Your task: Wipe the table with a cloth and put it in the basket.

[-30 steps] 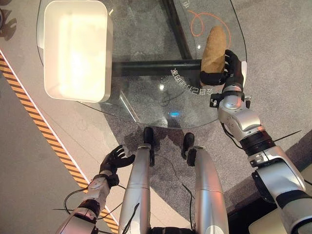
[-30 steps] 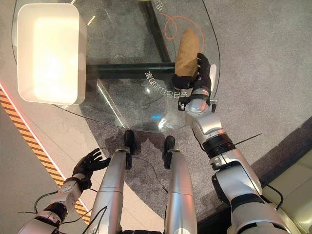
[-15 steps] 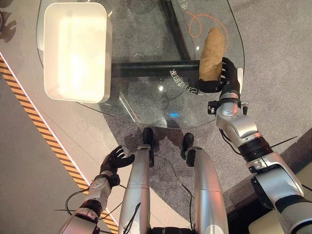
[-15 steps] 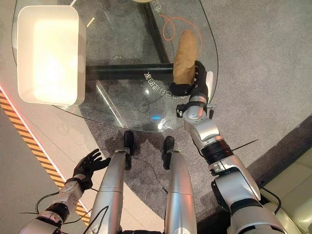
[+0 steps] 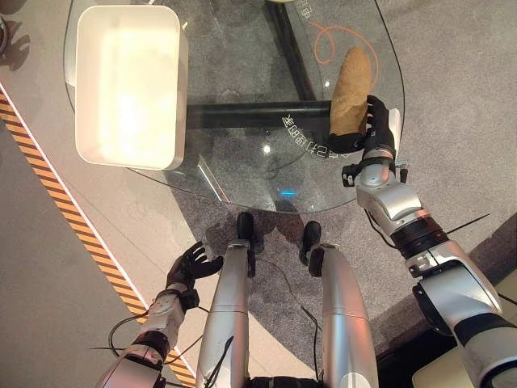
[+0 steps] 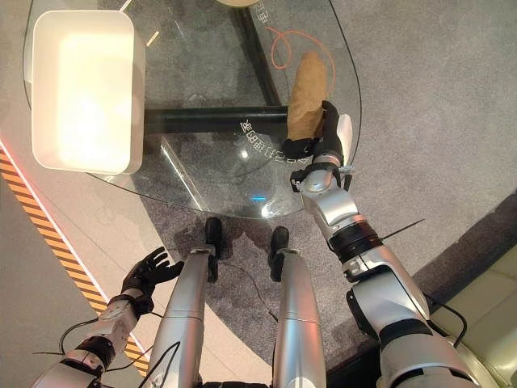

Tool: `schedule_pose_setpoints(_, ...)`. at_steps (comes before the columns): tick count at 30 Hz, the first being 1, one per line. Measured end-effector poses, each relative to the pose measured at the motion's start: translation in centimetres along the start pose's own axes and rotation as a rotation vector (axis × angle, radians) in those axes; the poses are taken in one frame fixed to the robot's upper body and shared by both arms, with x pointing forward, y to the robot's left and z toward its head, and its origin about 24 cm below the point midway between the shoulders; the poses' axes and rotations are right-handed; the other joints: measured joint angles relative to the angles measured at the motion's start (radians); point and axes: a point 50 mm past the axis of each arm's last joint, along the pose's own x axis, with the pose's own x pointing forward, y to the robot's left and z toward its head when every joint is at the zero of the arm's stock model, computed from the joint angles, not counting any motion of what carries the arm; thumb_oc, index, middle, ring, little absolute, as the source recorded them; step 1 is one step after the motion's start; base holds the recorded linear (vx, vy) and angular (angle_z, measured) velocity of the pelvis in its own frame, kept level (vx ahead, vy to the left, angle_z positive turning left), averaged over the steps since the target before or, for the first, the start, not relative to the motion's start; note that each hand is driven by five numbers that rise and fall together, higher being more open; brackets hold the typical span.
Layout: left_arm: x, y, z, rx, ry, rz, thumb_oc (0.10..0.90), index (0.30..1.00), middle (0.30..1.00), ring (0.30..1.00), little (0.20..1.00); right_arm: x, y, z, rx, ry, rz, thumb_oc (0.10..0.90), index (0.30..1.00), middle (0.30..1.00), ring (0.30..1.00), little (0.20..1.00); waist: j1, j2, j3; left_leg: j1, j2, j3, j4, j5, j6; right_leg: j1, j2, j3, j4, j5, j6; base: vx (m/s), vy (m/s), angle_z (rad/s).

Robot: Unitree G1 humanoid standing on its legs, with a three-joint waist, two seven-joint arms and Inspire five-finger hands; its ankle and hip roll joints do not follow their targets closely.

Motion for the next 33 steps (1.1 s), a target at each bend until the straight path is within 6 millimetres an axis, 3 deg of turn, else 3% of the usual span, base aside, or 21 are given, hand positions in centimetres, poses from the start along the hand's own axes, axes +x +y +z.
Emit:
schedule_pose_setpoints(26,0.0,-0.1,-0.2,0.002,0.02,0.006,0.8,0.9,0.9,0.9,0.9,0.2,0.7,0.4,-0.127,-0.015,0.017,0.8,0.9,0.9,0.9,0.9,0.003,0.001,-0.001,0.012,0.001,0.0,-0.033,0.016,-0.007,0.0,-0.001,-0.002,-0.005,0.002,-0.007,0.0,0.0,0.0)
schedule_pose_setpoints(27,0.0,-0.2,-0.2,0.002,0.02,0.006,0.8,0.9,0.9,0.9,0.9,0.2,0.7,0.4,-0.136,-0.015,0.018,0.506,0.648,0.648,0.648,0.606,0.004,0.002,-0.001,0.012,0.001,0.0,-0.033,0.017,-0.007,0.0,-0.001,-0.003,-0.005,0.002,-0.007,0.0,0.0,0.0)
schedule_pose_setpoints(28,0.0,-0.2,-0.2,0.002,0.02,0.006,0.8,0.9,0.9,0.9,0.9,0.3,0.7,0.5,-0.142,-0.014,0.019,0.361,0.524,0.524,0.524,0.461,0.004,0.002,-0.001,0.013,0.001,-0.001,-0.034,0.017,-0.007,0.0,-0.001,-0.003,-0.005,0.002,-0.007,0.0,0.0,0.0)
schedule_pose_setpoints(29,0.0,-0.2,-0.2,0.002,0.02,0.007,0.8,0.9,0.9,0.9,0.9,0.4,0.6,0.6,-0.152,-0.013,0.014,0.1,0.3,0.3,0.3,0.2,0.004,0.002,-0.001,0.013,0.001,0.0,-0.034,0.017,-0.007,0.0,-0.001,-0.003,-0.005,0.002,-0.007,0.0,0.0,0.0)
schedule_pose_setpoints(33,0.0,-0.2,-0.2,0.007,0.021,0.004,0.8,0.9,0.9,0.9,0.9,1.1,-0.3,0.8,-0.19,-0.002,-0.022,0.1,0.3,0.3,0.3,0.2,0.009,0.003,-0.001,0.012,0.001,0.0,-0.034,0.017,-0.008,0.0,-0.001,-0.003,-0.005,0.002,-0.008,0.0,0.0,0.0)
